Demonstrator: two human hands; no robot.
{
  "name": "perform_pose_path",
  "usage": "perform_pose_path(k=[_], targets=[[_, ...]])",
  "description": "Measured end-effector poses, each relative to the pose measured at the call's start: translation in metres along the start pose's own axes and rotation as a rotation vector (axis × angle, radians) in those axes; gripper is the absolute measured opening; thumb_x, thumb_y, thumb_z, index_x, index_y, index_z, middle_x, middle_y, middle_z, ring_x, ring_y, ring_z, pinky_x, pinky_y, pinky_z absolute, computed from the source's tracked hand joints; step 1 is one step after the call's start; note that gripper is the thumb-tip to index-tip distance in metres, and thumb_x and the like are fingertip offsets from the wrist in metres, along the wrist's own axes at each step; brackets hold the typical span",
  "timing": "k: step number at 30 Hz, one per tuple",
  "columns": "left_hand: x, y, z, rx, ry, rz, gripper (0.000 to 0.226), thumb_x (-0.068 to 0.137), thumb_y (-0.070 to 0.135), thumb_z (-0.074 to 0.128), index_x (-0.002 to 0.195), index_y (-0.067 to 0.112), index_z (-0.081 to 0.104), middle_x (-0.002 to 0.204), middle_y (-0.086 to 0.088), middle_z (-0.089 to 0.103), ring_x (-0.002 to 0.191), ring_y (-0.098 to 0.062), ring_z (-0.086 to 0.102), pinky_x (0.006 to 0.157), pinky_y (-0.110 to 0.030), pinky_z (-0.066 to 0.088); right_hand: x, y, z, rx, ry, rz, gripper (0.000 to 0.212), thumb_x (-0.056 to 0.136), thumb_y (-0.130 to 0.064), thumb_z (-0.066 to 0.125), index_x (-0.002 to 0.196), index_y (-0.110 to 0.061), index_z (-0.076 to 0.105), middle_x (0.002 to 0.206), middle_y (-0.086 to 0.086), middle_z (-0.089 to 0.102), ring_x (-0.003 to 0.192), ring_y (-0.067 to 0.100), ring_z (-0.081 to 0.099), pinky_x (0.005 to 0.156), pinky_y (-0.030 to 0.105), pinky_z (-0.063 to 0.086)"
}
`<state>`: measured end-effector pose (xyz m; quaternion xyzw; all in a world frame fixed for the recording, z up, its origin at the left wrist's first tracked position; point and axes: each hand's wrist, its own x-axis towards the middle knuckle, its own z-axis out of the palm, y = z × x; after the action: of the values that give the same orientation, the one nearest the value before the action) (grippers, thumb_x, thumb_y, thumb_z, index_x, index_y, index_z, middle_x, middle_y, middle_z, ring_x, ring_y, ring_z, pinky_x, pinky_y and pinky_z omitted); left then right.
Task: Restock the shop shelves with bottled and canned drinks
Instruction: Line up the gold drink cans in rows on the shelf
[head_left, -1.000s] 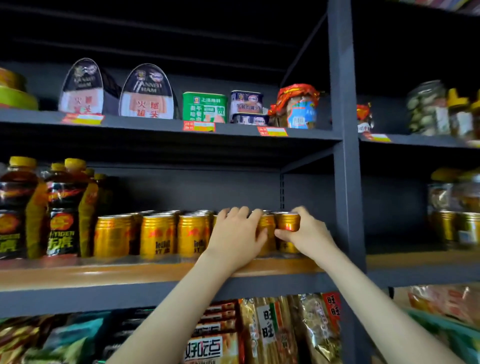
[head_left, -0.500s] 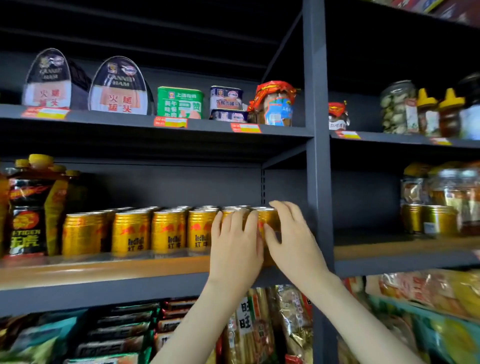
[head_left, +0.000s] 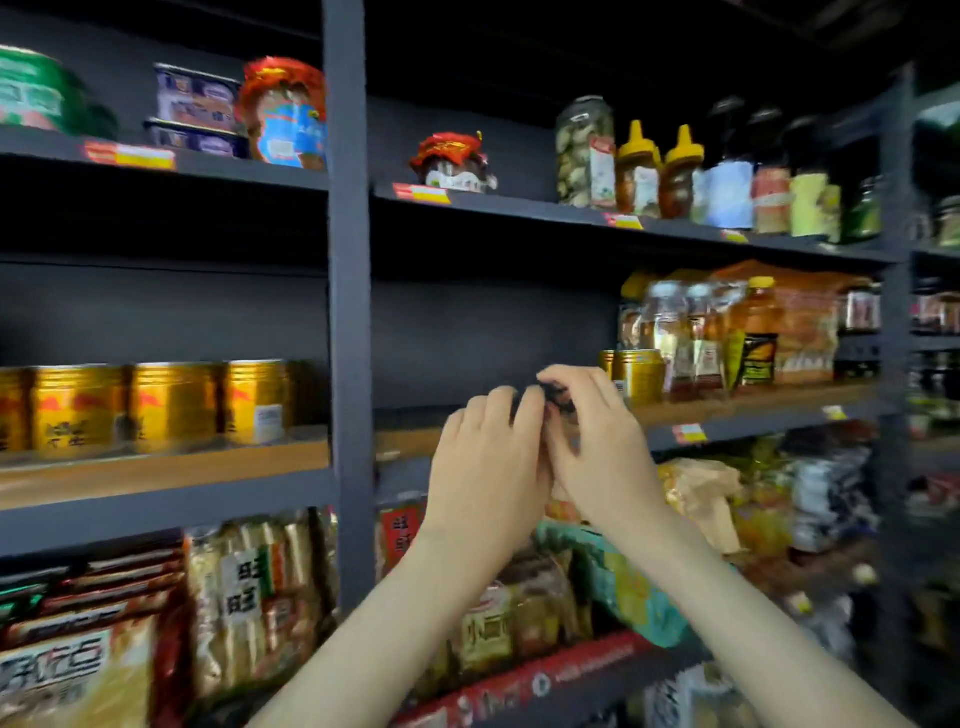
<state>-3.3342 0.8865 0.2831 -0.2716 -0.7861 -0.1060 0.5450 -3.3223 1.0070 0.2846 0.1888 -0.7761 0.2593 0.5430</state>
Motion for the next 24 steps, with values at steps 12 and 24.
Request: perform_pose_path(k=[12, 24], targets=[[0.103, 0.089, 0.123, 0.058, -0.2, -0.137, 0.05, 0.1, 0.031, 0.041, 0.147, 0.021, 0.029, 0.136, -0.011, 0.044, 0.114, -0.03, 0.05, 0.086, -0.038, 0.045, 0.023, 0.195, -0.074, -0.162, -0.14, 0.189, 0.054, 0.099, -0.018, 0.049, 0.148, -0.025, 0.029, 0.142, -0.006, 0.036, 0.133, 0.011, 0.032, 0.094, 0.015, 0.03], [0.166, 0.095, 0.199, -0.203, -0.522, -0.277, 0.066, 0.096, 0.038, 0.051, 0.15, 0.039, 0.014, 0.15, -0.02, 0.024, 0.118, -0.036, 0.053, 0.09, -0.033, 0.047, 0.073, 0.264, -0.042, -0.152, -0.123, 0.219, 0.064, 0.099, -0.024, 0.048, 0.152, -0.036, 0.014, 0.148, -0.002, 0.032, 0.138, 0.013, 0.027, 0.105, 0.024, 0.031]])
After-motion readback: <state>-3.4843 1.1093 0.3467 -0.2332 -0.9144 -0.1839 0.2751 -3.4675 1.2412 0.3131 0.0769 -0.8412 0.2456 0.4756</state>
